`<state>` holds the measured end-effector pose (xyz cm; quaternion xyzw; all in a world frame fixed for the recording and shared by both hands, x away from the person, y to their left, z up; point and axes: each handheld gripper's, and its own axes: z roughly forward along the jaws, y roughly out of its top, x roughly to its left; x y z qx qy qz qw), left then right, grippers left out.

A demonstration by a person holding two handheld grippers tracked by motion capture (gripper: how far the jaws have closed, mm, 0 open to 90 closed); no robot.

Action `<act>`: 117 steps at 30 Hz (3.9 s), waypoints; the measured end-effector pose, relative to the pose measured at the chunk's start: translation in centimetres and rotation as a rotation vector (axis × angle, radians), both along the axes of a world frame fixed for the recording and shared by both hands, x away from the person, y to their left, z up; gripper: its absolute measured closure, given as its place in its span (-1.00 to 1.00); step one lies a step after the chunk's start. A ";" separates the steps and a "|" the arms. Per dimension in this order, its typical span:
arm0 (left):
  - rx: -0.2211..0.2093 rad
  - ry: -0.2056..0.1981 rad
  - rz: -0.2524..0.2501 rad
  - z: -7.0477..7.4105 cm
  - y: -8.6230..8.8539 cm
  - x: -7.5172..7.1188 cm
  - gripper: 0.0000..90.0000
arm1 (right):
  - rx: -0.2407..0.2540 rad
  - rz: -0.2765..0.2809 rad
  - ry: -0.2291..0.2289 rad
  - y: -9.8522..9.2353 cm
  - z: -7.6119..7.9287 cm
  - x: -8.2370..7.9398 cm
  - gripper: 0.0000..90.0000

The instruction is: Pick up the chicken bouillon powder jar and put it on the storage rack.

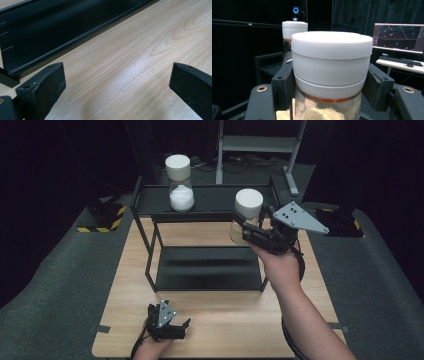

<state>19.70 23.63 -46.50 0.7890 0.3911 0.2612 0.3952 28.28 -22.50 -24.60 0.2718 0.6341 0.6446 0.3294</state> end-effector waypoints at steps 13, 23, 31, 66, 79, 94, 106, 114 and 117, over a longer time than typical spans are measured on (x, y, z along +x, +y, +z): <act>0.001 -0.002 -0.006 0.0 0.0 0.0 -0.98 | 0.033 -0.026 -0.021 1.0 1.8 1.4 -0.23; -0.008 0.002 -0.006 0.0 0.2 0.0 -0.98 | 0.022 -0.058 -0.008 2.3 2.5 3.0 -0.23; -0.009 0.002 -0.006 0.0 0.3 0.1 -0.98 | 0.018 -0.079 0.009 3.1 2.6 4.5 -0.23; -0.029 0.003 -0.001 -0.1 0.5 0.0 -0.98 | 0.019 -0.144 0.055 4.8 2.3 8.1 -0.24; -0.031 0.004 -0.002 -0.1 0.6 0.0 -0.98 | 0.019 -0.151 0.045 5.2 1.9 8.3 -0.24; -0.022 0.002 -0.005 -0.1 0.4 0.0 -0.98 | 0.056 -0.156 0.075 5.0 1.8 8.2 -1.00; -0.009 0.000 -0.011 0.0 0.3 0.1 -0.98 | 0.052 -0.143 0.071 4.7 1.3 7.2 -1.00; -0.013 0.001 -0.016 0.0 0.4 0.1 -0.98 | 0.040 -0.127 0.061 4.0 0.6 5.8 -1.00; -0.011 0.003 -0.015 0.0 0.3 0.1 -0.98 | 0.036 -0.123 0.057 3.7 0.3 5.2 -1.00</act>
